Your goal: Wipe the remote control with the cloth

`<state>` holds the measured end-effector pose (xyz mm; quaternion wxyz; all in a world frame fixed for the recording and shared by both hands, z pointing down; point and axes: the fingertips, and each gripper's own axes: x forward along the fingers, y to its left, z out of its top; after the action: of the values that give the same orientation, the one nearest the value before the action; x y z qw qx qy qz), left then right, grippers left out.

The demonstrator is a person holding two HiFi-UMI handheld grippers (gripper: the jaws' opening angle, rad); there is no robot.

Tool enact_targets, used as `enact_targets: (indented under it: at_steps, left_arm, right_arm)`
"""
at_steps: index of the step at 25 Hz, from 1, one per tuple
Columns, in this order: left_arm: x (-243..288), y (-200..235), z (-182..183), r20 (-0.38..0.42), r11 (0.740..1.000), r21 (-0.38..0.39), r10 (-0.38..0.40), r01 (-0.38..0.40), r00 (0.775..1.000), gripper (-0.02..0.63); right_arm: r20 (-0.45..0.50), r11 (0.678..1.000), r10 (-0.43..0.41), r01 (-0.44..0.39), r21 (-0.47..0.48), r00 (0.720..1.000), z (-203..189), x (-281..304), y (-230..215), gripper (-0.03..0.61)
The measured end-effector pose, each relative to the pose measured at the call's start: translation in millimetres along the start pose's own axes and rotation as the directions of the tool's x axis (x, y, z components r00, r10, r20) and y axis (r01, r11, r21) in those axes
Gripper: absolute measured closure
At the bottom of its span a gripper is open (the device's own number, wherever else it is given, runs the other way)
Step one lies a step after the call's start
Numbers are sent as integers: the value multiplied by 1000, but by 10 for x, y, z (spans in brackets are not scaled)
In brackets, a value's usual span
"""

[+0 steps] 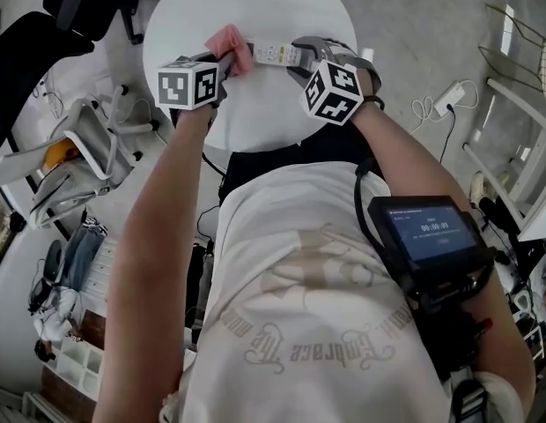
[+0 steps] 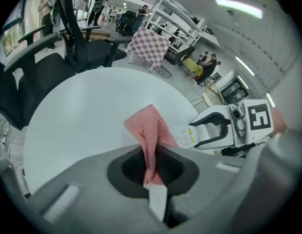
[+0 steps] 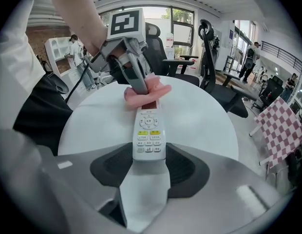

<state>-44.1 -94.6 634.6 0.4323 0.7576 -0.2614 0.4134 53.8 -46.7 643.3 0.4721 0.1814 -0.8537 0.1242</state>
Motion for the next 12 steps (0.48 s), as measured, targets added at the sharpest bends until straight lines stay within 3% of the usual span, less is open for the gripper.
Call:
enact_targets:
  at_steps: [6, 12]
  left_arm:
    - [-235, 240, -224, 29, 993, -90, 76, -73, 997, 594]
    - [-428, 158, -283, 121, 992, -119, 56, -41, 991, 594]
  right_arm:
    - [-30, 1000, -23, 23, -3, 999, -8, -34, 65, 357]
    - [-33, 998, -57, 56, -25, 998, 45, -129, 47, 357]
